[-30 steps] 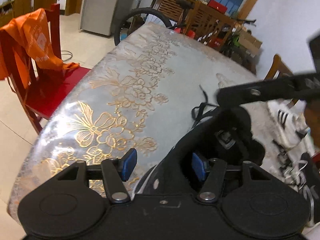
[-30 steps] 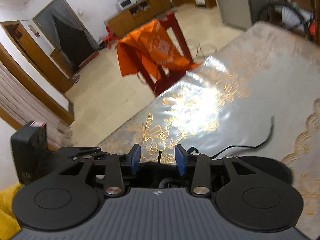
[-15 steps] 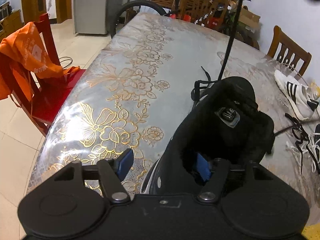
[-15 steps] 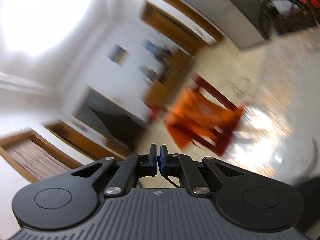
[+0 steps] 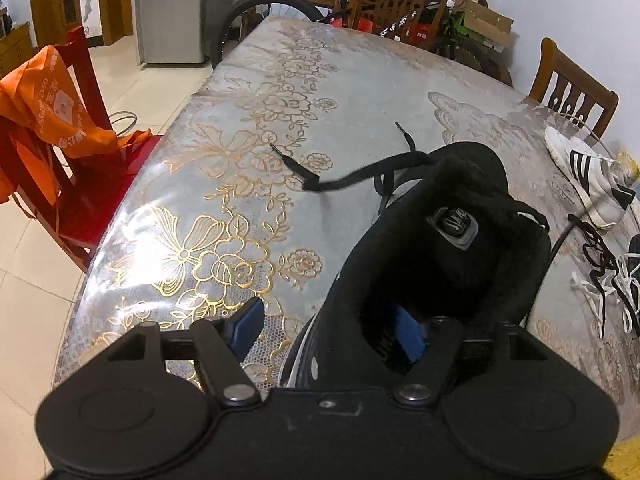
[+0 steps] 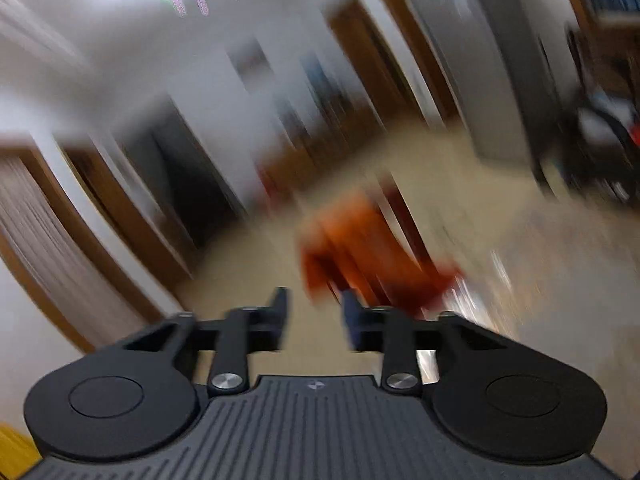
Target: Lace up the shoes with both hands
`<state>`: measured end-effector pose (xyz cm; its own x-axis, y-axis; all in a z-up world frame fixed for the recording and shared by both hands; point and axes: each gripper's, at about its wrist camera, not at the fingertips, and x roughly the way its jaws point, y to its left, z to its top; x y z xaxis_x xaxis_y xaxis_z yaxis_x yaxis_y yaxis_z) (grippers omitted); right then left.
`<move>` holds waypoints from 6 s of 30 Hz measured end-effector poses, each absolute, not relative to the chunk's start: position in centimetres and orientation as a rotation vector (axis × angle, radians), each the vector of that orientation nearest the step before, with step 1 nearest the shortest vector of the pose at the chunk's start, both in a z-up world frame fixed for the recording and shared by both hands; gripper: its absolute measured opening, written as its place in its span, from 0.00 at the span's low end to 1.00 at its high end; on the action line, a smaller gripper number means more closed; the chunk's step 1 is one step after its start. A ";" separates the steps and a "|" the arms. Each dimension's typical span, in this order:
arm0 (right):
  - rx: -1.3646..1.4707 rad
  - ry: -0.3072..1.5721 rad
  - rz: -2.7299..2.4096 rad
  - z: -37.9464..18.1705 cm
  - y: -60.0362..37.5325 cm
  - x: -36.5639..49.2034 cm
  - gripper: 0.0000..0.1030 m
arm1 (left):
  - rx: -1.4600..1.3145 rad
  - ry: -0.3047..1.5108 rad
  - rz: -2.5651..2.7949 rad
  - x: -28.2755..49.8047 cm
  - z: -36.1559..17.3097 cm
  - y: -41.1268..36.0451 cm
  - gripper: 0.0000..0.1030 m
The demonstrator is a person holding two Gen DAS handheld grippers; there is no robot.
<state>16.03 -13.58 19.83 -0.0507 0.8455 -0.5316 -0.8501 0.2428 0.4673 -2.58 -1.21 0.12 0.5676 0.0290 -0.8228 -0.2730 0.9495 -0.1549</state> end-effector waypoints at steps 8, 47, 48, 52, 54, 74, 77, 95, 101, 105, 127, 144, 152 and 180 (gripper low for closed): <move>-0.509 1.142 1.226 5.8 -5.6 13.7 0.36 | -0.250 0.957 0.168 -2.4 0.0 -1.5 0.67; -0.383 1.360 0.871 -0.2 -19.3 16.9 0.13 | -0.185 1.027 0.423 -0.1 0.7 4.8 0.85; -0.330 1.396 0.883 -0.6 -20.0 16.3 0.13 | -0.170 1.026 0.421 0.3 0.8 4.8 0.85; -0.151 1.225 0.782 0.8 -20.4 16.2 0.20 | -0.124 1.023 0.415 1.5 0.9 4.5 0.85; -0.096 1.093 0.733 1.6 -19.4 17.0 0.31 | -0.121 1.022 0.413 1.7 0.8 4.6 0.85; -0.337 0.808 0.749 -2.7 -10.7 22.0 0.00 | -0.188 0.942 0.362 -2.0 6.0 2.4 0.83; -0.163 0.735 0.662 -0.4 -15.5 22.4 0.00 | -0.155 0.941 0.375 -2.4 6.5 1.6 0.83; -0.337 0.623 1.099 1.3 -24.7 11.9 0.00 | -0.307 1.039 0.524 -7.0 2.9 3.6 0.82; -0.295 0.786 1.169 -1.1 -24.1 9.0 0.00 | -0.234 1.025 0.462 -3.3 1.2 3.6 0.79; -0.156 0.865 1.169 -1.6 -24.7 6.6 0.00 | -0.169 1.008 0.432 -1.8 1.6 4.1 0.73; -0.430 0.457 1.261 9.8 -19.0 5.6 0.00 | -0.291 0.815 0.253 -2.0 6.4 1.6 0.77; -1.354 -0.103 1.668 6.7 -12.2 7.6 0.00 | -0.439 0.837 0.472 -2.5 5.1 1.6 0.85; -1.403 -0.180 1.781 6.3 -12.7 7.9 0.00 | -0.462 0.949 0.786 -6.0 4.0 4.7 0.68; -1.279 -0.153 2.019 7.6 -11.6 11.0 0.00 | -0.954 0.770 0.528 -4.8 4.9 4.2 0.54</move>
